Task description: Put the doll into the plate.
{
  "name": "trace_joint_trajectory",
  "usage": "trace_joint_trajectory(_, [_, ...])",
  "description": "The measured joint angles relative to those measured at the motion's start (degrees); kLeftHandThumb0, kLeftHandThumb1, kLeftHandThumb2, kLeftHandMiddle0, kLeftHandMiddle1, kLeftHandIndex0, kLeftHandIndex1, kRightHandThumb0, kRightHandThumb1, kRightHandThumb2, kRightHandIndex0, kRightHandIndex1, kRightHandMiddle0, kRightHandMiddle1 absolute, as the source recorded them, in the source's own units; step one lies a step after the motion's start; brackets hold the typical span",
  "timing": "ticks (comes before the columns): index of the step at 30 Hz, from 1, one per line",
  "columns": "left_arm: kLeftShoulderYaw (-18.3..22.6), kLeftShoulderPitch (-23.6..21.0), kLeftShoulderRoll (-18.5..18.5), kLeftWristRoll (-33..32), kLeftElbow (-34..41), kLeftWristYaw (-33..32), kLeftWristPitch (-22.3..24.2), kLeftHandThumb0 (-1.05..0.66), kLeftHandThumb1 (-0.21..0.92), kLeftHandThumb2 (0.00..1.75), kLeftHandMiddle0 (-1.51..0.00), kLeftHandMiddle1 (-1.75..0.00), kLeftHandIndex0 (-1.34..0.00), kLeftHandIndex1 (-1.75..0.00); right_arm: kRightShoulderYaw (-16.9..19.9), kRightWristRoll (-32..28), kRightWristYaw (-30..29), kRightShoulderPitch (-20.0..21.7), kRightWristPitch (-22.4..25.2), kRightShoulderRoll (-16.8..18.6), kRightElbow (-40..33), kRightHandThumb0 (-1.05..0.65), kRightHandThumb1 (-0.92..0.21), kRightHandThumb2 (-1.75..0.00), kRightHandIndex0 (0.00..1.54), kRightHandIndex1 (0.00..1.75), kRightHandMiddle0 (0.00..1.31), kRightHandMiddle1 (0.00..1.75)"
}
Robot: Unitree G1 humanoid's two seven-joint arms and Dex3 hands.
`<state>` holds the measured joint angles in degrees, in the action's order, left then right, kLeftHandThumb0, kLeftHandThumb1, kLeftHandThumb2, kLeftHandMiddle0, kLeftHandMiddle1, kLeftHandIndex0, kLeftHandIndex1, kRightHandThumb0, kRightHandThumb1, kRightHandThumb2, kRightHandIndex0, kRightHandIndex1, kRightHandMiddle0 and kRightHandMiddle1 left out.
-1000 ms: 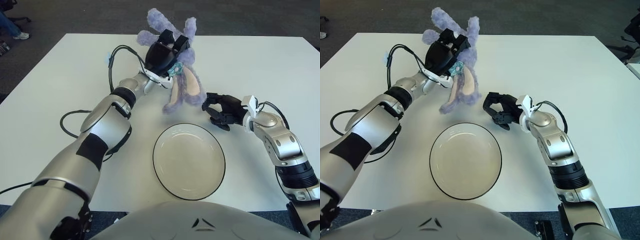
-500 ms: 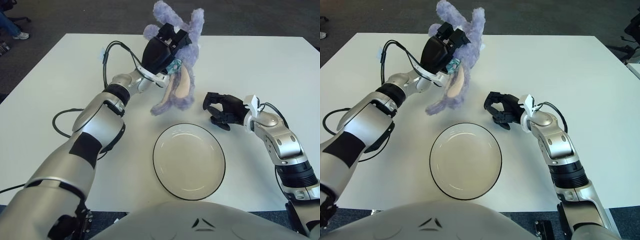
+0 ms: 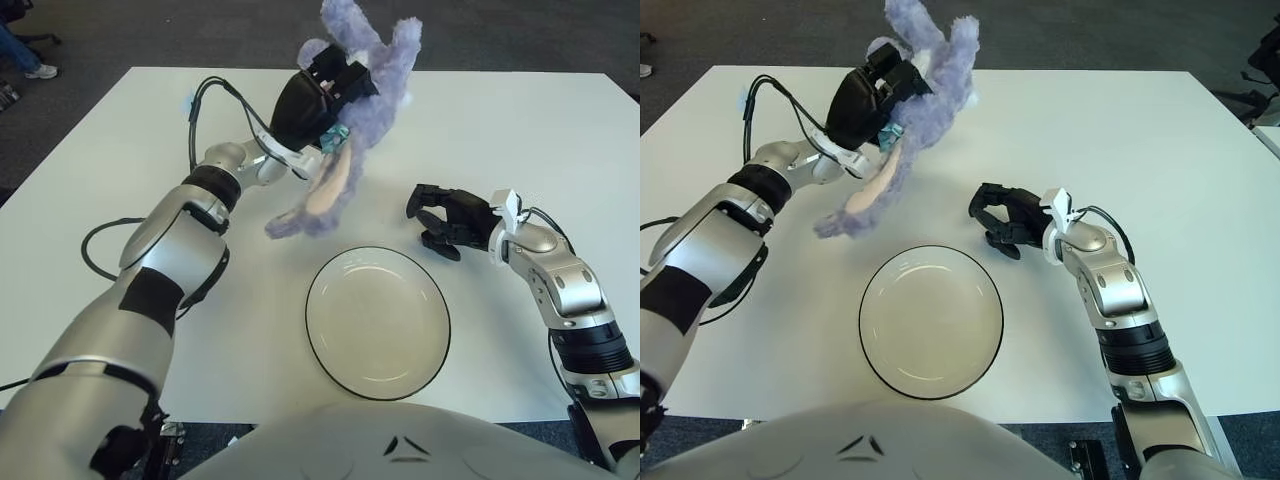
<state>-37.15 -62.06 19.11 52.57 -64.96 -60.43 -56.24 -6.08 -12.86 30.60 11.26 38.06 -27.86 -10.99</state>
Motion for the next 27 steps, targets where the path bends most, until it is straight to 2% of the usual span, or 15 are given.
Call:
trace_joint_trajectory(6, [0.0,1.94,2.52,0.97,2.74,0.04,-4.38,-0.01,0.14,1.38,-0.81,-1.3,-0.7,-1.75,0.21,-0.11,1.01,0.53,0.19,-0.01,0.92,-0.36,-0.8,-0.62,1.08,1.75,0.33,1.66])
trace_joint_trajectory(13, [0.21,3.21,4.41,1.94,5.73,0.18,-9.17,-0.01,0.15,1.37,-0.81,-1.29,-0.68,-1.75,0.63,-0.41,2.11,0.91,-0.1,-0.01,2.16,-0.36,-0.81,-0.64,0.91,1.75,0.3,1.7])
trace_joint_trajectory(21, [1.71,5.75,4.91,1.27,6.66,2.19,-18.08,-0.01,0.19,1.37,-0.66,-1.47,-0.68,-1.75,0.9,-0.5,2.19,0.96,-0.2,0.12,2.55,-0.36,-0.83,-0.62,0.82,1.75,0.27,1.72])
trace_joint_trajectory(25, [2.77,7.14,5.51,-1.75,5.89,6.87,-25.36,-0.01,0.22,1.4,-0.54,-1.64,-0.65,-1.75,0.89,-0.5,1.95,0.99,-0.15,0.28,2.56,-0.36,-0.85,-0.59,0.77,1.75,0.27,1.71])
trace_joint_trajectory(27, [3.18,7.78,5.87,-3.96,5.51,9.41,-28.69,-0.01,0.23,1.39,-0.52,-1.69,-0.66,-1.69,0.9,-0.49,1.56,1.04,-0.01,0.32,2.56,-0.36,-0.84,-0.6,0.76,1.75,0.28,1.71])
